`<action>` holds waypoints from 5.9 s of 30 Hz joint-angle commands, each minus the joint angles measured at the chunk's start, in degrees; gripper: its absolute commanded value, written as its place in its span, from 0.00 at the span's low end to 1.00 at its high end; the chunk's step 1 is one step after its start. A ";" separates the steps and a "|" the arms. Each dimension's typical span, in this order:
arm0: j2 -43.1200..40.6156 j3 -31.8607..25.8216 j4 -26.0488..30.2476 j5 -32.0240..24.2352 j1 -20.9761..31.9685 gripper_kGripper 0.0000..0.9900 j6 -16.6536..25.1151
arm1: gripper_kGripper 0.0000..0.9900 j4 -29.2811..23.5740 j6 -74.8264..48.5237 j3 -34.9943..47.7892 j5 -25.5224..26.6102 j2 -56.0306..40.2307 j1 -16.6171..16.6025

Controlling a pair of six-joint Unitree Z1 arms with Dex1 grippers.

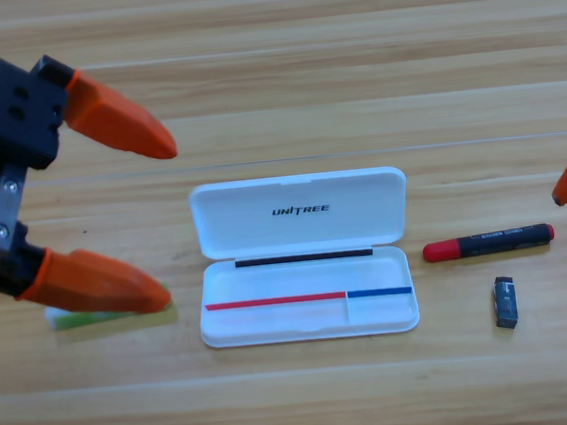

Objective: Clean up eraser and pencils

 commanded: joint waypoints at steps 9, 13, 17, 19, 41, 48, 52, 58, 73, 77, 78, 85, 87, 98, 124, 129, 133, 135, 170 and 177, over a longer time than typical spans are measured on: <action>0.81 0.08 1.25 1.05 -1.19 0.94 1.02 | 0.94 -0.49 3.67 3.13 -1.62 -2.93 1.69; 0.89 -0.63 2.48 3.95 -1.10 0.94 1.98 | 0.94 -0.05 9.56 3.13 -6.45 -2.06 -2.80; 3.44 -5.64 7.14 10.80 -1.10 0.96 2.69 | 0.94 0.57 15.10 3.84 -8.47 -0.82 -6.93; 5.11 -7.83 9.42 14.58 -1.01 0.97 3.65 | 0.94 0.48 20.11 4.89 -13.92 -0.12 -6.93; 15.75 -9.59 11.79 31.37 14.81 0.97 12.44 | 1.00 3.73 53.94 -3.81 -27.11 39.25 -11.32; 21.81 -10.64 14.43 23.90 19.82 0.97 17.89 | 0.98 2.50 61.15 -5.13 -26.49 44.61 -12.82; 24.89 -11.17 15.57 21.70 21.31 0.97 20.35 | 0.93 2.50 63.08 -5.31 -24.56 46.64 -14.05; 29.90 -11.70 15.84 20.12 22.28 0.97 22.38 | 0.93 2.50 65.72 -5.13 -23.41 48.04 -14.57; 34.29 -7.92 11.79 16.95 22.37 0.97 19.91 | 0.78 -6.55 72.05 -0.47 -23.77 49.54 -15.72; 33.50 -3.70 7.93 16.34 22.37 0.97 19.74 | 0.76 -7.43 72.49 0.76 -23.24 49.80 -16.07; 33.41 -2.65 7.05 16.08 22.28 0.97 19.65 | 0.76 -7.43 72.58 1.02 -23.06 49.80 -16.16; 33.33 3.15 1.86 15.20 22.28 0.97 19.48 | 0.50 -7.43 72.40 2.87 -22.45 49.80 -16.24; 33.41 4.47 0.63 15.11 22.28 0.97 19.48 | 0.51 -7.43 72.40 3.84 -21.31 49.71 -16.24; 33.85 8.95 -3.59 13.70 22.28 0.96 19.48 | 0.51 -7.25 72.22 4.80 -19.90 48.92 -16.24; 36.23 10.27 -6.49 12.03 22.28 0.93 19.48 | 0.13 -7.25 71.35 5.77 -20.87 50.50 -15.54; 36.84 10.71 -7.63 12.21 22.28 0.93 19.21 | 0.01 -7.17 70.91 5.68 -20.78 50.33 -15.28; 37.19 10.89 -8.25 12.47 22.37 0.93 19.04 | 0.01 -3.91 65.37 3.22 -21.92 48.48 -14.57; 37.46 11.15 -8.77 12.65 22.28 0.93 18.95 | 0.01 1.27 58.25 -0.74 -24.91 46.46 -13.34; 39.83 12.38 -12.11 16.51 22.28 0.51 21.76 | 0.02 23.16 -13.56 -33.52 -17.00 56.30 -3.32; 39.92 12.03 -12.11 16.51 22.28 0.20 23.43 | 0.02 23.16 -13.56 -37.12 -19.55 59.64 -3.32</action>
